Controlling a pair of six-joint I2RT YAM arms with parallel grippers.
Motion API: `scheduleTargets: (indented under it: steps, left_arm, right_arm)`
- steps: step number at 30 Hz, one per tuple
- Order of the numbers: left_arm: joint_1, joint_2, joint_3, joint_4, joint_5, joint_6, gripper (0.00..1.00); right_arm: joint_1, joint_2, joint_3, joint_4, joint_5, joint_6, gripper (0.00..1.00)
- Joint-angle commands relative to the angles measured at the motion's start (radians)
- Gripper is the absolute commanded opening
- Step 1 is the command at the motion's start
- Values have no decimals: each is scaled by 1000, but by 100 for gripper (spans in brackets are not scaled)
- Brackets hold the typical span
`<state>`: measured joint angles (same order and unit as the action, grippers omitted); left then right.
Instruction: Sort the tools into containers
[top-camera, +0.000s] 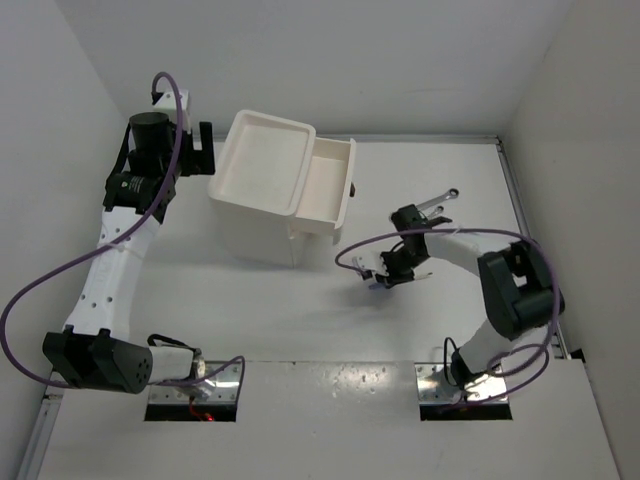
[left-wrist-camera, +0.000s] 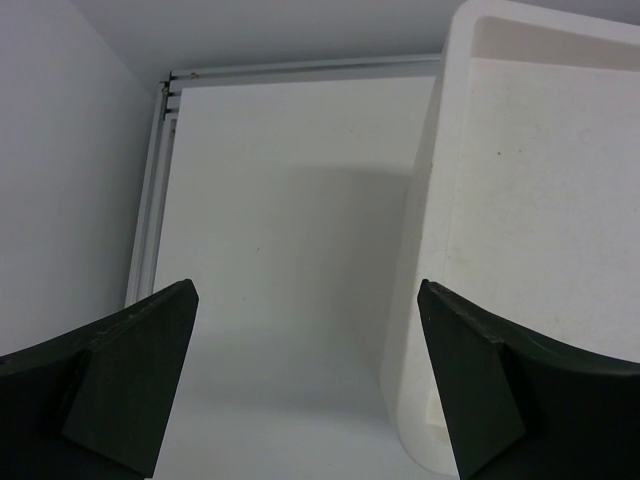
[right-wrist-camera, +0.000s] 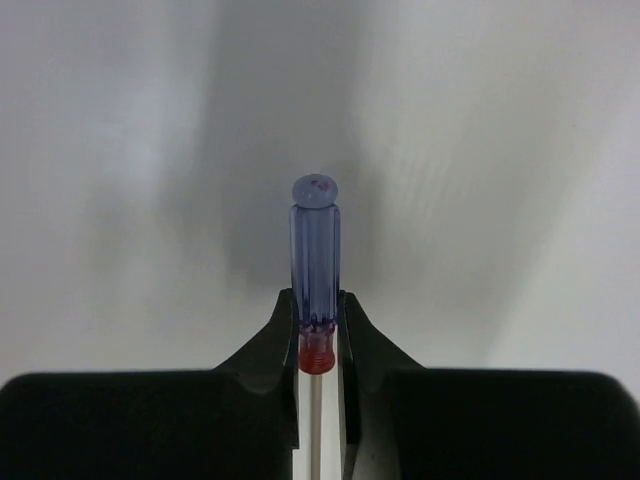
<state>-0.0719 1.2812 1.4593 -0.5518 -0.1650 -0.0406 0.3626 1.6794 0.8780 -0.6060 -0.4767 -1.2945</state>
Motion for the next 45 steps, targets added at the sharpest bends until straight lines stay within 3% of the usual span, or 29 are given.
scheduleTargets:
  steps: [1, 5, 6, 8, 9, 12, 13, 20, 22, 23, 26, 34, 45]
  left_arm:
    - [9, -37, 12, 15, -4, -28, 99]
    - [9, -63, -17, 24, 18, -57, 100]
    - [9, -72, -28, 24, 27, -58, 100]
    - [9, -82, -37, 24, 39, -68, 100]
    - [9, -82, -46, 24, 39, -79, 100]
    - [9, -94, -56, 24, 50, -88, 100]
    - [9, -105, -56, 24, 50, -88, 100]
    - [9, -126, -88, 56, 21, -134, 100]
    - [9, -126, -97, 56, 21, -134, 100]
    - [9, -126, -106, 56, 21, -134, 100]
    - [9, -126, -117, 65, 21, -134, 100]
    - [9, -105, -137, 75, 9, -134, 100]
    - [18, -95, -165, 84, -2, -134, 100]
  right_arm:
    - [7, -238, -48, -119, -31, -17, 0]
    - [-2, -514, -42, -153, -128, 148, 0]
    - [-2, -550, -2, -106, -128, 354, 0]
    - [-13, -592, 64, -61, -149, 569, 0]
    - [-13, -592, 146, -34, -149, 768, 0]
    - [-13, -558, 295, 3, -195, 1016, 0]
    - [-13, -544, 320, 73, -218, 1184, 0]
    - [-13, -299, 560, 429, -246, 1959, 0]
    - [-36, -216, 575, 526, -246, 2125, 0]
    - [-36, -195, 575, 626, -246, 2291, 0]
    - [-56, -104, 575, 713, -212, 2510, 0]
    - [-56, 129, 720, 770, -136, 2649, 0]
    - [-56, 217, 805, 614, 29, 2500, 4]
